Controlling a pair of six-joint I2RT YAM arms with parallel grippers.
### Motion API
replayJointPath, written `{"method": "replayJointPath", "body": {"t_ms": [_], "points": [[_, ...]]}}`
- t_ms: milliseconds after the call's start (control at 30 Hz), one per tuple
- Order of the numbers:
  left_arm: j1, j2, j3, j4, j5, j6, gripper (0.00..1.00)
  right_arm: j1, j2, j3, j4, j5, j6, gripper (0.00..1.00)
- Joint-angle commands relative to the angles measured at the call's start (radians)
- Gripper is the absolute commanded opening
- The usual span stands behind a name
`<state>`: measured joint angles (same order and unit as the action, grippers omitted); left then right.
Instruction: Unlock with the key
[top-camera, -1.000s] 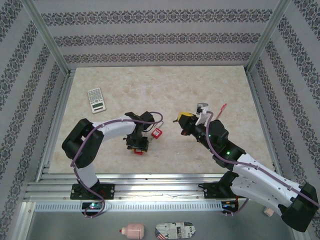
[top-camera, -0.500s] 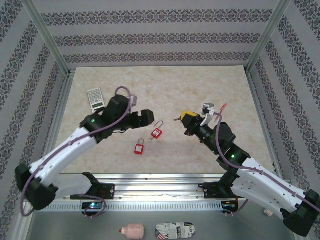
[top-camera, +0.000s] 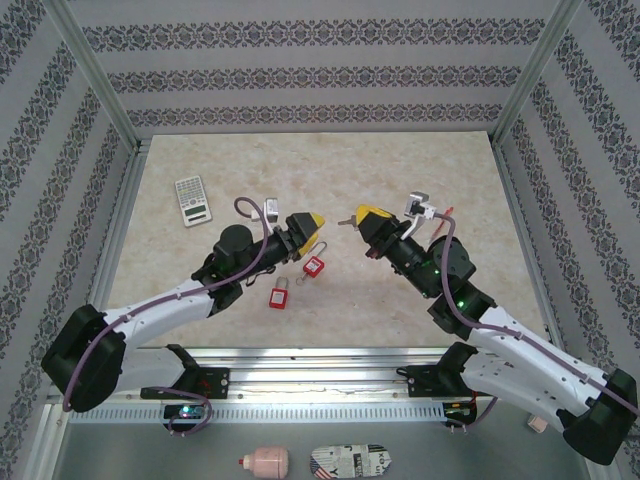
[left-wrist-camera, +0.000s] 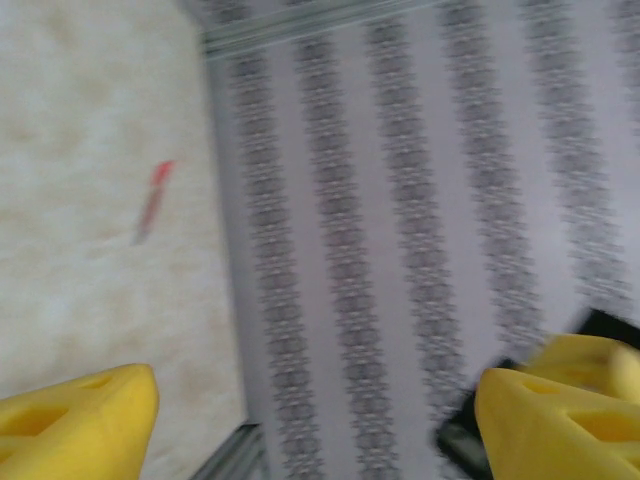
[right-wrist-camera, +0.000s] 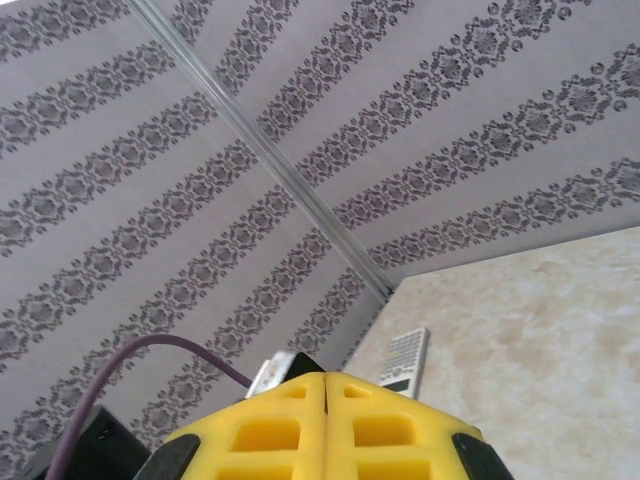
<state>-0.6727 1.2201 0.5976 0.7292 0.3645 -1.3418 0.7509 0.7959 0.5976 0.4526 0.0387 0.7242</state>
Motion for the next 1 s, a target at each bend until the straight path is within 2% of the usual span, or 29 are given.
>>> {"method": "replayJointPath", "body": {"t_ms": [0,267,967], "points": [[-0.022,-0.01,-0.009,0.307,-0.032,-0.05,0.8,0.008,0.016,-0.001,0.119,-0.02,0.06,0.0],[-0.082,0.122,0.0,0.557,-0.078,-0.094,0.7,0.009,0.064,-0.021,0.208,-0.005,0.121,0.0],[-0.123,0.203,0.045,0.616,-0.058,-0.111,0.48,0.009,0.072,-0.07,0.245,0.033,0.159,0.0]]}}
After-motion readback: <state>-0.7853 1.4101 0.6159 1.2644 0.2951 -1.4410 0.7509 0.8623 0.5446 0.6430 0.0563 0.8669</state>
